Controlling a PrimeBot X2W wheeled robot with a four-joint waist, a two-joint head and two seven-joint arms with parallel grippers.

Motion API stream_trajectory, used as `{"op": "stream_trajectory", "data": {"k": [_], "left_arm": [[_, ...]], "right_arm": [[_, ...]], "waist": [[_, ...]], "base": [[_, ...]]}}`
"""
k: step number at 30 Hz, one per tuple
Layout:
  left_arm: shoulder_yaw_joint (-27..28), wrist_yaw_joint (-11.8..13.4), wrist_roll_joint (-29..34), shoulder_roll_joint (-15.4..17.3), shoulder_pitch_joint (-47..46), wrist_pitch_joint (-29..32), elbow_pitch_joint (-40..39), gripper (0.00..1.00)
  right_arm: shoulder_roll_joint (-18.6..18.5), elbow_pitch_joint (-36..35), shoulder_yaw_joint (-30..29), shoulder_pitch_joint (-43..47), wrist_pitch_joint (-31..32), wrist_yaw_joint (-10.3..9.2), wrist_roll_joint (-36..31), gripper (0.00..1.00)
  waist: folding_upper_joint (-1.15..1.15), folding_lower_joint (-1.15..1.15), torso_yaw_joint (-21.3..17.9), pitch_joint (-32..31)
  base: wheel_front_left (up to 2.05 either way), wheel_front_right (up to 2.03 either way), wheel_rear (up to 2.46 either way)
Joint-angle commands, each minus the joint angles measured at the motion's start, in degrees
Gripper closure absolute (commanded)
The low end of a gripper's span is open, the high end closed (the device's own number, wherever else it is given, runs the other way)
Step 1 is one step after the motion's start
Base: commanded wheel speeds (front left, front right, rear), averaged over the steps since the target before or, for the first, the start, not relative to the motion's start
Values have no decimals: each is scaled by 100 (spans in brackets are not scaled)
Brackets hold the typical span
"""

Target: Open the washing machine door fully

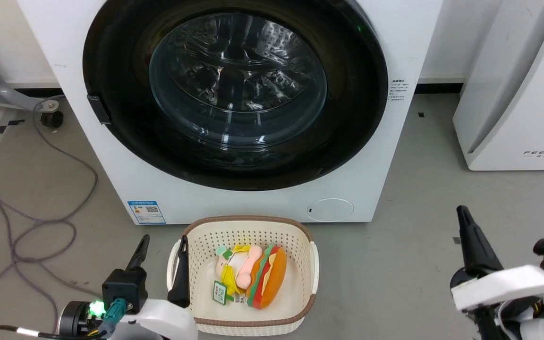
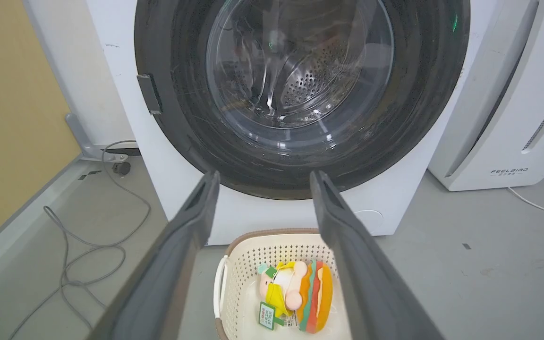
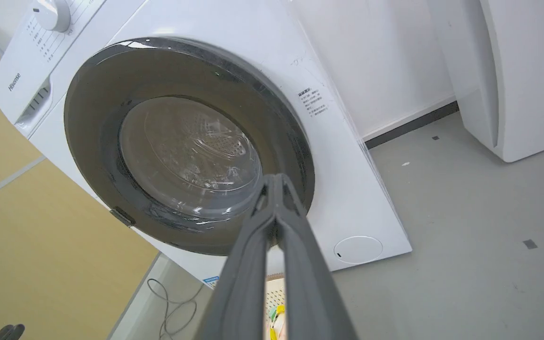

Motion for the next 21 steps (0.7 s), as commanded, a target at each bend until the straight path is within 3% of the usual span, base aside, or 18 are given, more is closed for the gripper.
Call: {"op": "stream_trajectory", "data": {"k": [1, 21], "left_arm": [[-18, 33, -49, 3, -115, -65, 27, 0], [-89, 5, -99, 3, -374, -292, -32, 0]], "right_arm": [[-93, 124, -14, -221, -31, 2, 319, 100], [-858, 2015, 502, -2574, 33, 3, 2544, 100]], "waist": [[0, 0, -5, 10], [0, 0, -40, 409]], "base": [[0, 0, 0], [0, 0, 0]]}}
